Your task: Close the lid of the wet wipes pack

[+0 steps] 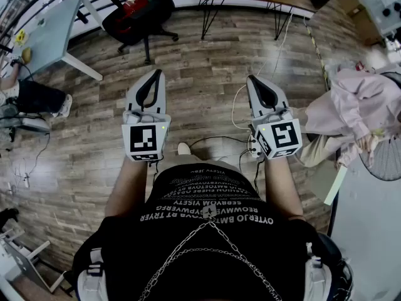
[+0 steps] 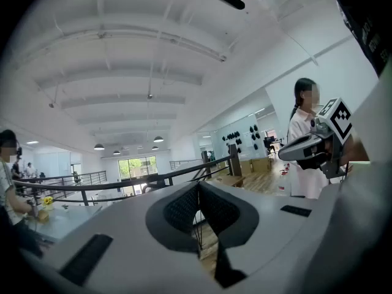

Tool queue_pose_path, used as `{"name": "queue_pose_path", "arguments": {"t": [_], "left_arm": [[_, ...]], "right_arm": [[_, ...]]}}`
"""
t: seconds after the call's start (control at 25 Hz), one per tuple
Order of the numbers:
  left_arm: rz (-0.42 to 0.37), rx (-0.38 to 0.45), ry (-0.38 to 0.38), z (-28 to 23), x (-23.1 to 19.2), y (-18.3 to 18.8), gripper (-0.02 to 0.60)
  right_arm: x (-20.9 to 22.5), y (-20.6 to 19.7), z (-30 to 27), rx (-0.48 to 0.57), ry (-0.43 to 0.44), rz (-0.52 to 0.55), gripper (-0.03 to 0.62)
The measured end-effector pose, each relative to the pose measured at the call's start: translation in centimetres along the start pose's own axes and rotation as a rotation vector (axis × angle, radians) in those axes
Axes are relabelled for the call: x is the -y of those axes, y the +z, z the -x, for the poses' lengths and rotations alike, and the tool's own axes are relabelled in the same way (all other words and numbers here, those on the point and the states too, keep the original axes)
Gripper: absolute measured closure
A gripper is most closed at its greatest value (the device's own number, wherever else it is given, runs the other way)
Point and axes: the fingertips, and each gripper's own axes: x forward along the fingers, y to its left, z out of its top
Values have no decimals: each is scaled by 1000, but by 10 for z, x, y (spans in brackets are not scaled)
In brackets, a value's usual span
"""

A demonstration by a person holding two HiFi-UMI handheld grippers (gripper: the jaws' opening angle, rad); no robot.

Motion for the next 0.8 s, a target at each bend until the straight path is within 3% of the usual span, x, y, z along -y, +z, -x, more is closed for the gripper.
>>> {"name": "queue_pose_path", "arguments": {"t": [0.24,0.52,0.68,0.8], "left_arm": [[-28,15,-23,-10,-39,-5,554],[-17,-18,-90,-25,-46,-29,554],[4,-37,-116,-40,-45,-40,554],[19,-55,-118,-53,-52,-45,554]], "right_arm": [[-20,4,-31,-17,0,-29,580],[-16,4,-33,-48,-61,-17,577],[2,-10,-40,-77,-101,-43,499],[7,-24,-53,-96,-97,-73,481]]}}
